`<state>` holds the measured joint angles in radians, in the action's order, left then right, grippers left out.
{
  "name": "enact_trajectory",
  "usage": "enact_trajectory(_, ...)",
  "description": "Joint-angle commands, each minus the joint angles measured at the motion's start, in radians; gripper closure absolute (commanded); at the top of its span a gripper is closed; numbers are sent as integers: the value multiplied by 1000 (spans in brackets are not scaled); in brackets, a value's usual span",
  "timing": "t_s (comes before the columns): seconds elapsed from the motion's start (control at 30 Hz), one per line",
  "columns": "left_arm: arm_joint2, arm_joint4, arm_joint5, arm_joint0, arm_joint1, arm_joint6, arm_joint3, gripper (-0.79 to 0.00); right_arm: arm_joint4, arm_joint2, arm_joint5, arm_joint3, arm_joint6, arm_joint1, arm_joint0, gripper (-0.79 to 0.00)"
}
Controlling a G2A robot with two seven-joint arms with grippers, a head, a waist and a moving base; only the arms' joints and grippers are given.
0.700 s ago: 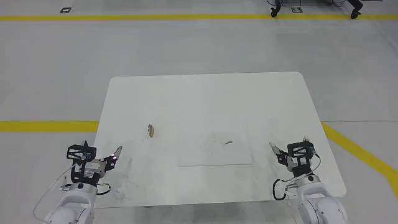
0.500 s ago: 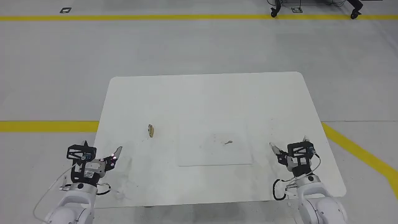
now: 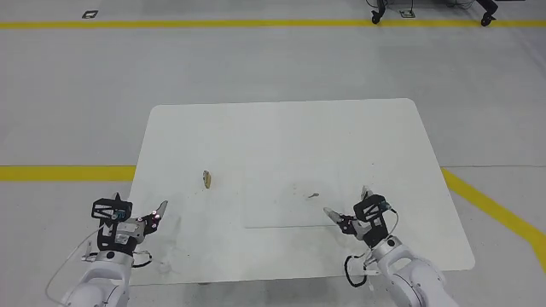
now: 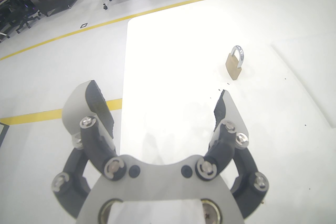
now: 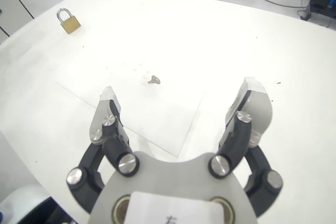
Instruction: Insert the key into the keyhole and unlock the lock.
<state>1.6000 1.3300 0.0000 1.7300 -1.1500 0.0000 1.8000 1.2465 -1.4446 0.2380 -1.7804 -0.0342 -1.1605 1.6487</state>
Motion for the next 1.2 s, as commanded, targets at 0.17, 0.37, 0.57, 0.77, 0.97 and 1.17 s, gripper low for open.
enact_trajectory(0.17,0,0,0,0,0,0,0,-785,5,0,66,13,20,3,-15,-785)
enact_trajectory(0.37,0,0,0,0,0,0,0,-785,-94,12,477,169,-134,22,-179,-785)
enact_trajectory(0.57,0,0,0,0,0,0,0,-785,-89,71,521,232,-298,23,-299,-739)
enact_trajectory(0.77,0,0,0,0,0,0,0,-785,-89,123,545,258,-323,21,-350,-533)
enact_trajectory(0.97,0,0,0,0,0,0,0,-785,-70,161,545,284,-364,20,-396,-363)
enact_trajectory(1.17,0,0,0,0,0,0,0,-785,-54,178,539,274,-389,23,-411,-200)
